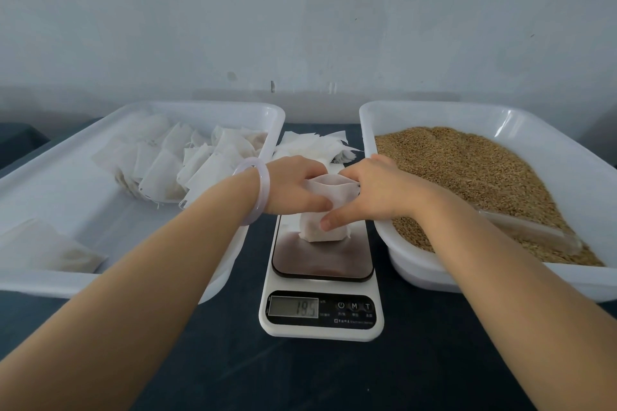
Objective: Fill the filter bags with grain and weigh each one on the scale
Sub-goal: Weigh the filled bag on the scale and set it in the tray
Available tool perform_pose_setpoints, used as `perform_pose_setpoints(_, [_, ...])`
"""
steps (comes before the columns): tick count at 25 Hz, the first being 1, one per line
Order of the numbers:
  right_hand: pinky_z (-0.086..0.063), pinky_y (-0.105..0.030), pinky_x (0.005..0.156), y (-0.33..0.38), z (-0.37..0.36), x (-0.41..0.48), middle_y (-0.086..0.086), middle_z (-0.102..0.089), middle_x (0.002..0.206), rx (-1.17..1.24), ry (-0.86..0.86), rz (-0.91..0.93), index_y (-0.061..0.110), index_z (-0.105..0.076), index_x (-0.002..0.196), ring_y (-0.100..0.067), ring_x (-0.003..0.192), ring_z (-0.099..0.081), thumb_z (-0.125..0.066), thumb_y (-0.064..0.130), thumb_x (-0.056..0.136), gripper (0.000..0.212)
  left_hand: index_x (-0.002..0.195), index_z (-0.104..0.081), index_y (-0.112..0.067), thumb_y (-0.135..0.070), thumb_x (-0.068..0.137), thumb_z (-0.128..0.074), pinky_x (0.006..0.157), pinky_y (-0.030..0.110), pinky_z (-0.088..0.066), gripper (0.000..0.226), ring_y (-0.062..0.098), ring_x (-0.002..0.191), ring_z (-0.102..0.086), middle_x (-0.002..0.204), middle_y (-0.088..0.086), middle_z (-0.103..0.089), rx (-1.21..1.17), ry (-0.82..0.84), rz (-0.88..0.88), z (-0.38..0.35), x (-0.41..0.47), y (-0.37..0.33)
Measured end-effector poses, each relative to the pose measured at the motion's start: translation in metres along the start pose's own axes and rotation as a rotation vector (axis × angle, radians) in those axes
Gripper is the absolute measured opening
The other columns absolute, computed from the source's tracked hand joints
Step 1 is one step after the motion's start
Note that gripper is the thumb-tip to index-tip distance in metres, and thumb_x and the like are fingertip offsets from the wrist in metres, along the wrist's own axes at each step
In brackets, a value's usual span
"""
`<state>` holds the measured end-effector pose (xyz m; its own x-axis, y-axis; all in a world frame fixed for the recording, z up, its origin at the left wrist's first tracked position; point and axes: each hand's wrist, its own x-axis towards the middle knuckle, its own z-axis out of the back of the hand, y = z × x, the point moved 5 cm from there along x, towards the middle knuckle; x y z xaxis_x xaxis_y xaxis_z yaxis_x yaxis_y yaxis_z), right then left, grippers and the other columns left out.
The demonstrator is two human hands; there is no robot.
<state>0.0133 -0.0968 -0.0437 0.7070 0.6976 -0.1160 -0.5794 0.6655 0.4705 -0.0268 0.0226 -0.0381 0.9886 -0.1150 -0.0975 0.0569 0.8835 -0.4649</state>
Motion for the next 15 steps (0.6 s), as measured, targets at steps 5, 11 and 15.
perform_pose_setpoints(5, [-0.025,-0.033,0.088,0.0005,0.0002,0.0005,0.011,-0.054,0.074,0.004,-0.008,0.020,0.036,-0.054,0.061,-0.010,0.101,-0.026,-0.071,0.071,0.042,0.043,0.070,-0.049,-0.030,-0.027,0.083,-0.064,0.061,0.027,-0.036,0.020,0.010,0.068,-0.051,0.071,-0.008,-0.054,0.003,-0.003,0.001,-0.0003,-0.0001,0.0005])
perform_pose_setpoints(11, [-0.023,-0.032,0.086,-0.0009,0.0007,0.0014,0.009,-0.055,0.073,-0.003,-0.019,0.026,0.033,-0.055,0.063,-0.004,0.096,-0.031,-0.074,0.067,0.047,0.042,0.069,-0.048,-0.026,-0.027,0.082,-0.065,0.057,0.025,-0.033,0.021,0.010,0.065,-0.049,0.070,-0.008,-0.052,0.018,0.002,0.000,0.0000,-0.0005,-0.0008])
perform_pose_setpoints(15, [-0.021,-0.029,0.084,0.0005,0.0012,0.0006,0.007,-0.055,0.073,-0.010,-0.010,0.044,0.031,-0.056,0.067,0.006,0.085,-0.032,-0.075,0.064,0.051,0.042,0.068,-0.047,-0.027,-0.027,0.081,-0.066,0.056,0.024,-0.032,0.023,0.008,0.063,-0.048,0.068,-0.009,-0.051,0.022,-0.006,0.001,0.0003,-0.0014,-0.0020])
